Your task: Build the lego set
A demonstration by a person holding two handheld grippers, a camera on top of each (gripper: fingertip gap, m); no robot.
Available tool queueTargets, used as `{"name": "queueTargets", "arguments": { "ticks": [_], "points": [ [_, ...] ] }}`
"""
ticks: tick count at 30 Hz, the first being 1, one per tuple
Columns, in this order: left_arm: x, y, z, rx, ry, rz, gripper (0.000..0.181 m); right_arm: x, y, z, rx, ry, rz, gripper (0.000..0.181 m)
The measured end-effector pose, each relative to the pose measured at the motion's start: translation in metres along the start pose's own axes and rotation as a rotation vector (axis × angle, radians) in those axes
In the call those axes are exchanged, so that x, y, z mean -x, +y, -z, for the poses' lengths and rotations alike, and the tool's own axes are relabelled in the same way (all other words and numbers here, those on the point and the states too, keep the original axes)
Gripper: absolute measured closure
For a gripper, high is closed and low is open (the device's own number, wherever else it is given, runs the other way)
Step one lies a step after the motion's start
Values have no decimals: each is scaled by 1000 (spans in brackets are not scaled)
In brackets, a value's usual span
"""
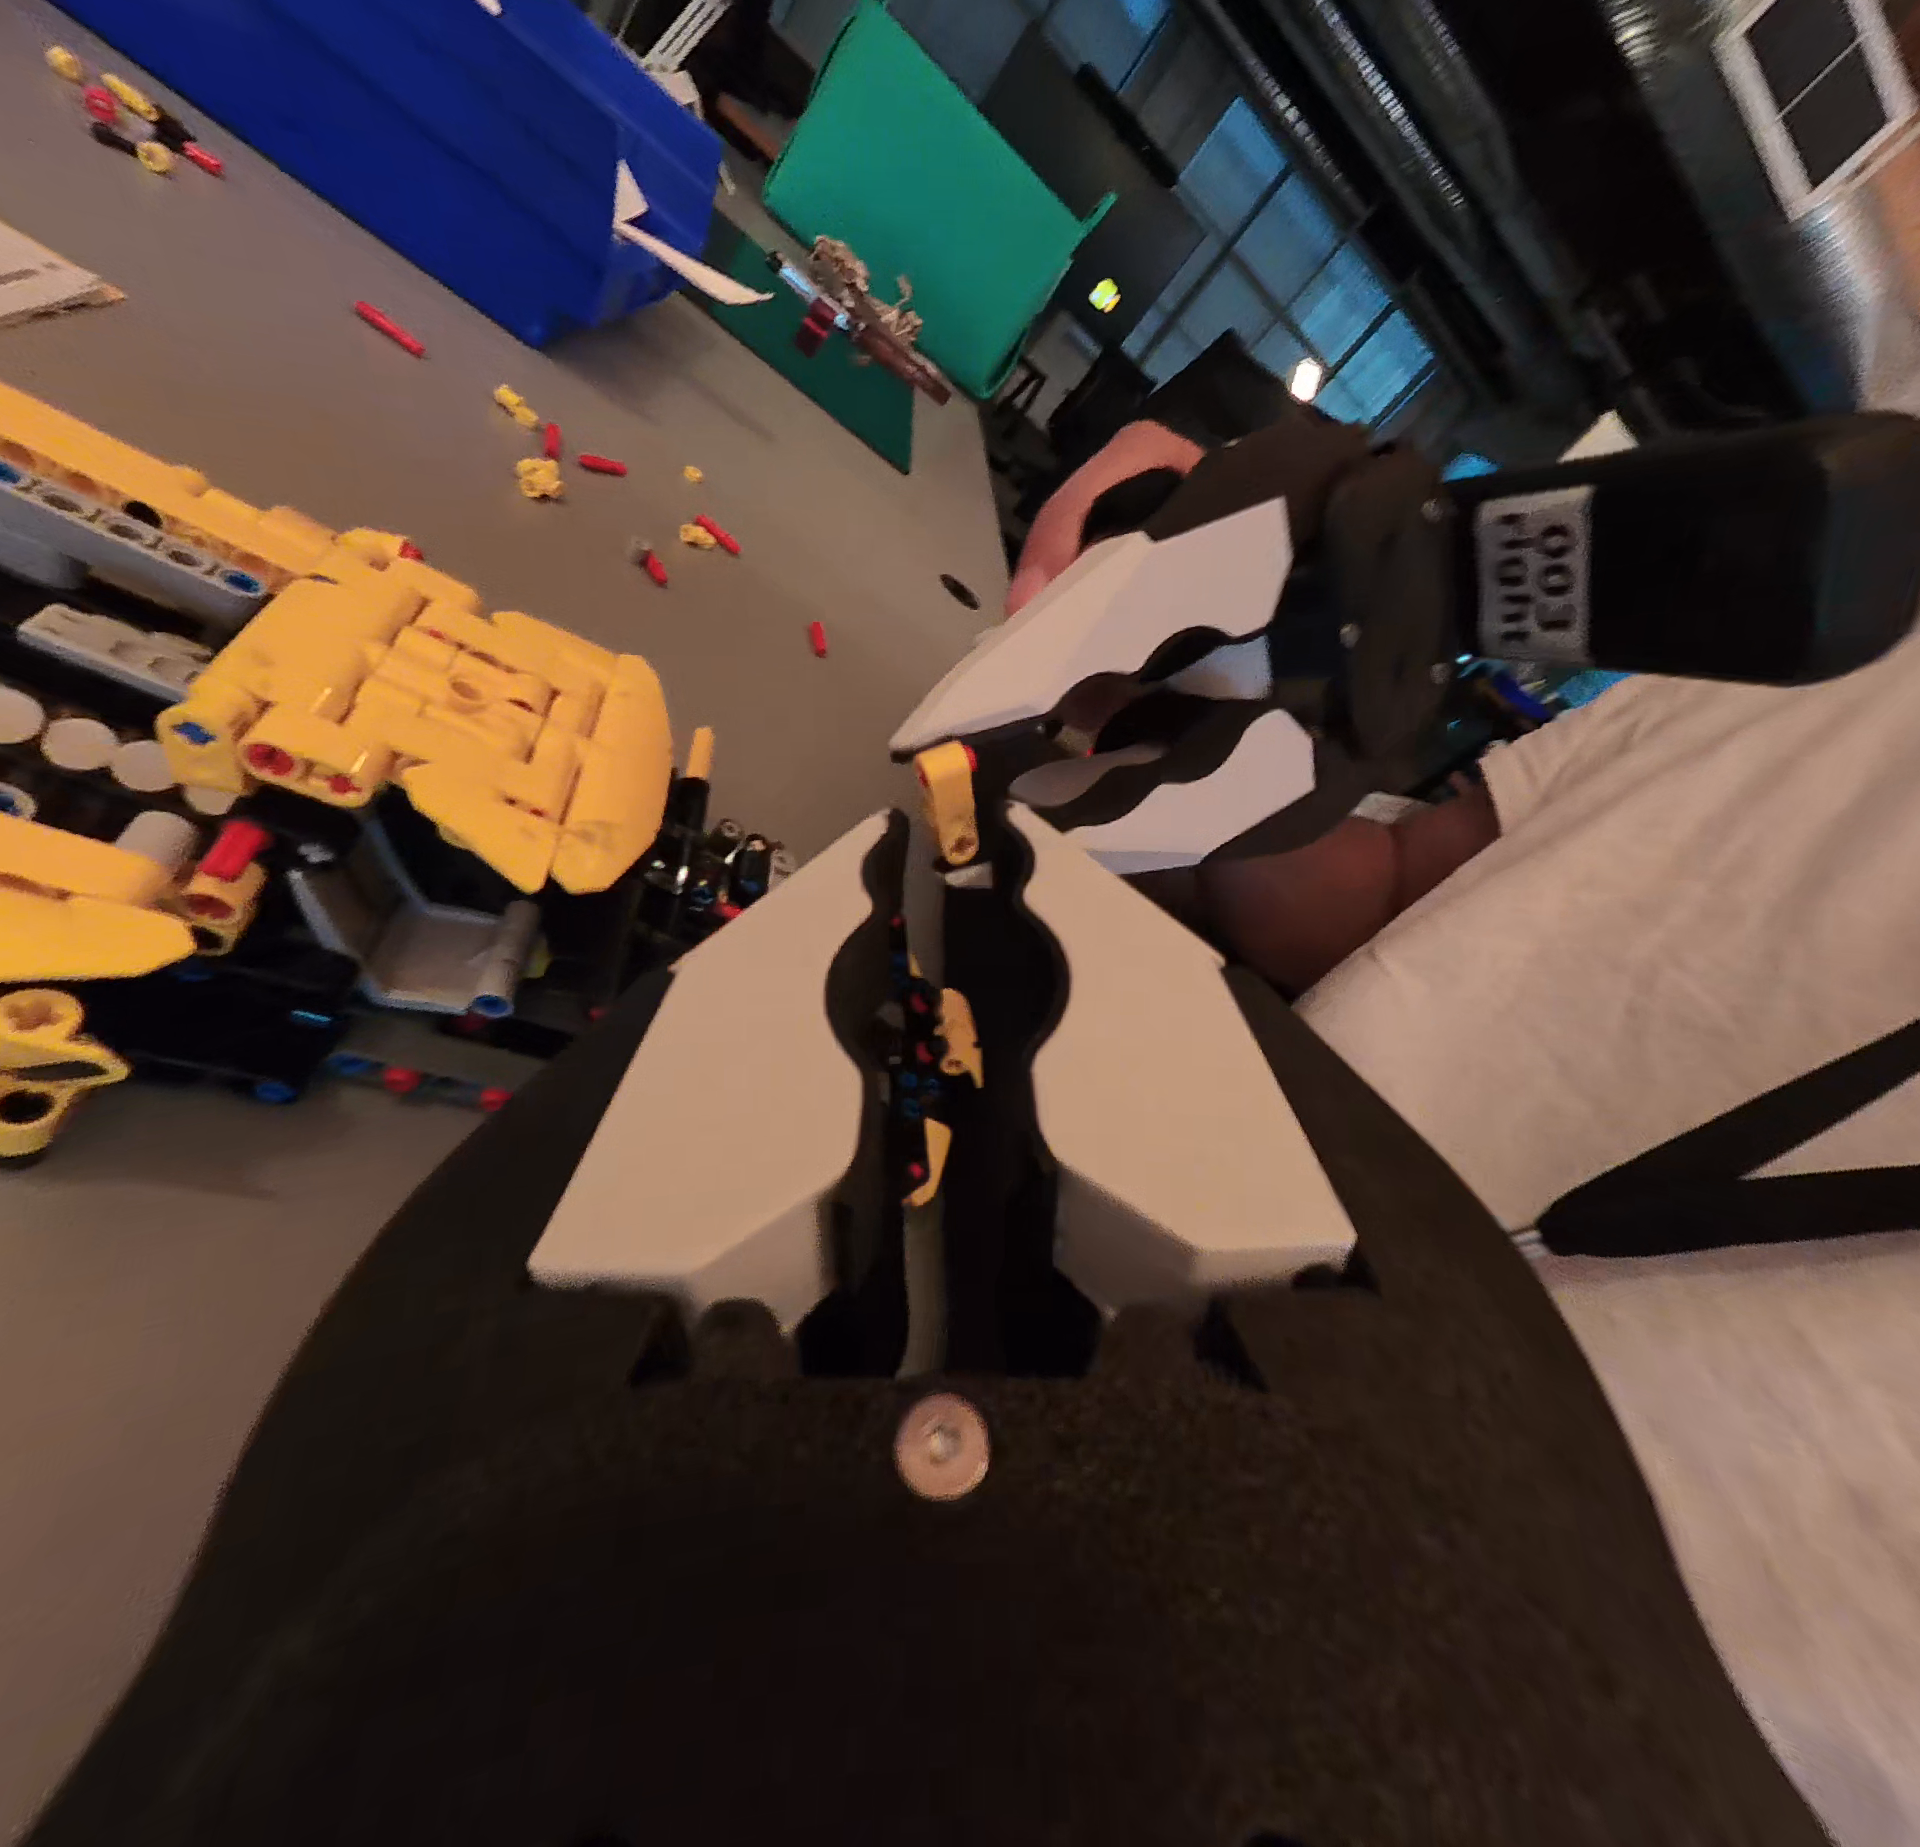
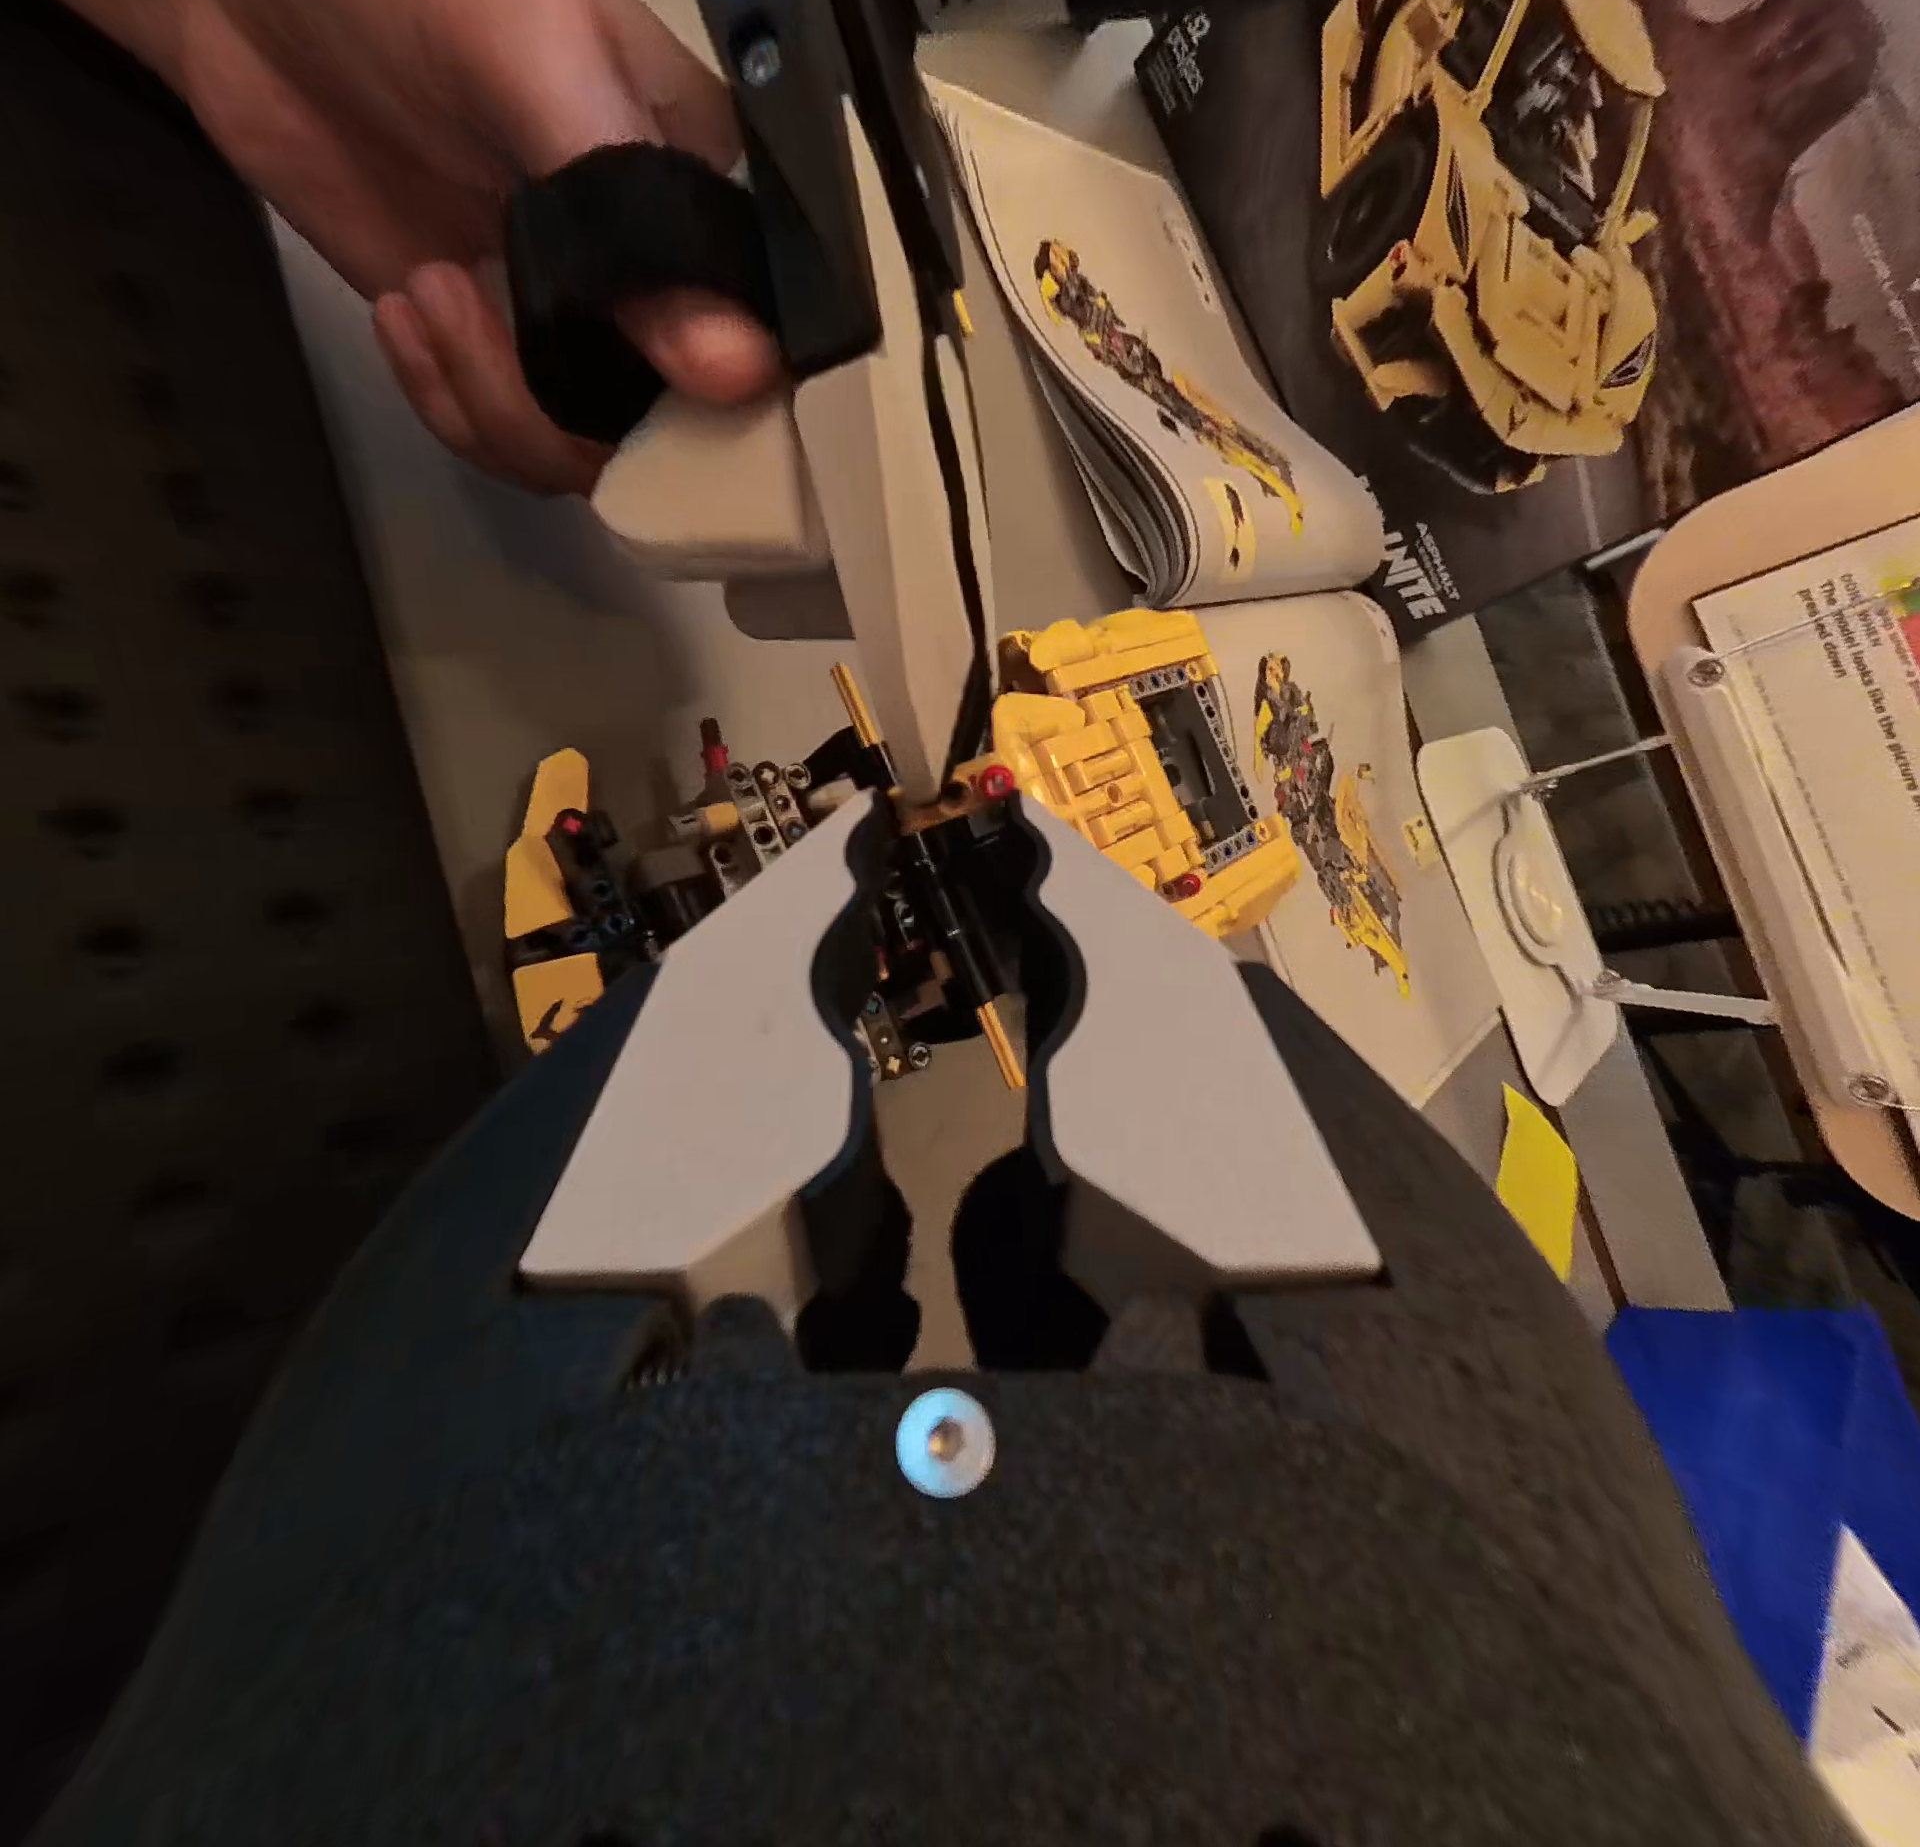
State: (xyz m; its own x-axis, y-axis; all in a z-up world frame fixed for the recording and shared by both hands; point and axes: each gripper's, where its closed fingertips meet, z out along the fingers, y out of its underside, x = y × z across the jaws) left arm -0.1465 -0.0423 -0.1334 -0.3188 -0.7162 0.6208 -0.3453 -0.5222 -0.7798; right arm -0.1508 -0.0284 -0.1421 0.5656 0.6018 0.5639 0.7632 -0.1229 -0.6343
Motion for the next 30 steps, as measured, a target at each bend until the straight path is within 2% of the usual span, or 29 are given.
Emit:
{"name": "queueTargets", "arguments": {
  "ticks": [2,5,7,9,11,14,17,19,22,24,27,30],
  "points": [
    [1,2,-1,13,-24,-21,174,-3,1,-1,24,31,14,161],
    [1,1,2,19,-63,-92,175,-3,-2,-2,35,55,20,161],
    [-4,-2,7,11,-49,-117,175,-4,-8,-1,-12,78,16,162],
    [-6,-7,17,-6,-36,-143,175,0,-13,1,-65,54,-14,177],
    [3,-10,34,-2,-82,-194,175,-1,-9,2,-84,20,-67,171],
    [34,-14,59,5,-196,-224,175,-4,16,-5,-39,-151,-233,148],
    [57,-14,65,-33,-202,-177,175,-26,23,-12,-100,-263,-271,148],
    [60,-17,63,-67,-183,-147,175,-39,22,-19,-166,-379,-271,151],
    [65,-24,64,-86,-167,-134,175,-58,26,-41,-180,-535,-259,152],
    [68,-24,64,-74,-148,-93,175,-67,23,-51,-234,-668,-319,151],
    [71,-17,62,-19,-130,-16,175,-64,28,-46,-259,-910,-424,148],
    [77,-15,60,-22,-161,31,175,-66,38,-46,-366,-814,-391,148]
  ]
}}
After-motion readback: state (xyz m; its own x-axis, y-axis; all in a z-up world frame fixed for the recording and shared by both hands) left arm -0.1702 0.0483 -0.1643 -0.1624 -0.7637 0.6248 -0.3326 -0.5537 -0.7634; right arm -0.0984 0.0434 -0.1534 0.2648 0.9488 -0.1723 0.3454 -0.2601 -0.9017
